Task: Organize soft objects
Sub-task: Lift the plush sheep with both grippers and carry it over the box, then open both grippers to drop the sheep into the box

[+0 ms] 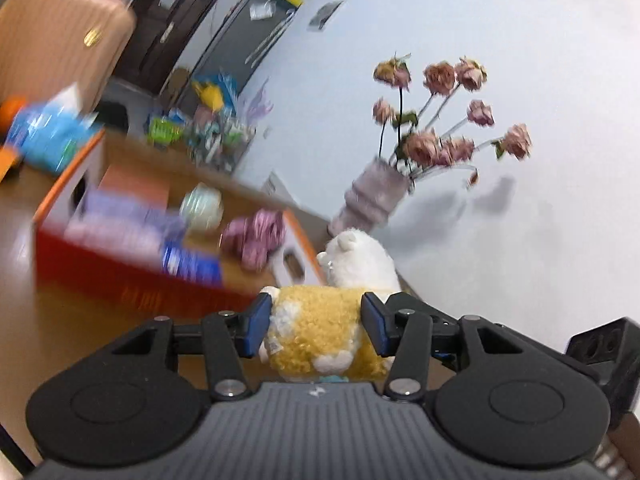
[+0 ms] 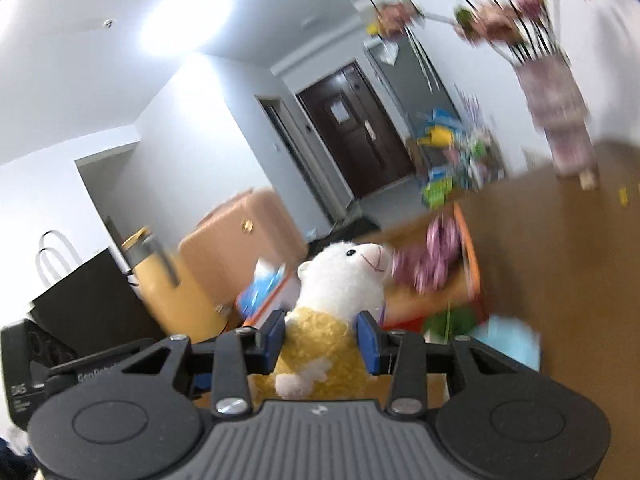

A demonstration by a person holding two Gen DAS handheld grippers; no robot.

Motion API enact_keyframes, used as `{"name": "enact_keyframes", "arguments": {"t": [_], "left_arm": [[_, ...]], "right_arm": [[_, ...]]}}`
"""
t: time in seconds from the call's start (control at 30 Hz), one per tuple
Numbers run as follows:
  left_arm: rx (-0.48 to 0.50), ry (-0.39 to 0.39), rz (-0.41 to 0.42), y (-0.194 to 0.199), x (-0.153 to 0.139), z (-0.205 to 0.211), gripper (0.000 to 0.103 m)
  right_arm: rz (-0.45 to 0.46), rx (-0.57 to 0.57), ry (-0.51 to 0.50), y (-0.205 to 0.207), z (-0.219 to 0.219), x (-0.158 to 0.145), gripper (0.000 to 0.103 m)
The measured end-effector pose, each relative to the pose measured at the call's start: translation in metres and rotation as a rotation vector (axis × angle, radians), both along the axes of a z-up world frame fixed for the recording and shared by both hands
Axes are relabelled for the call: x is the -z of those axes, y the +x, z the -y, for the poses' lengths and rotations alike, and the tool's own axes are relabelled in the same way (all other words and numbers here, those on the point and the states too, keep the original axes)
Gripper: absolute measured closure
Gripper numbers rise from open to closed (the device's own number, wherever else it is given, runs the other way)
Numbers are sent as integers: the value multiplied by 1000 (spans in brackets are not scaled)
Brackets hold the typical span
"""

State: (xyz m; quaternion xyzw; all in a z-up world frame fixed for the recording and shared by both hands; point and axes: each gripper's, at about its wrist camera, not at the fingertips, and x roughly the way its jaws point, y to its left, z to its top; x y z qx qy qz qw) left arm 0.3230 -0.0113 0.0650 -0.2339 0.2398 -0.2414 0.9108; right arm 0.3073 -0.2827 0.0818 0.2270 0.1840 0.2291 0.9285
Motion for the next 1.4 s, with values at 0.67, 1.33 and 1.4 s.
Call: {"name": "enact_keyframes", "arguments": {"t": [0.67, 1.33, 1.4], "left_arm": [[31, 161, -179, 146, 47, 38, 47], [-472, 570, 331, -52, -16, -10, 0], [-477, 537, 305, -61, -16, -12, 0]], "right_arm": [[-167, 91, -271, 155, -9, 41, 69], [375, 222, -521, -10, -30, -22, 2], [364, 201, -492, -19, -32, -21, 2]]}}
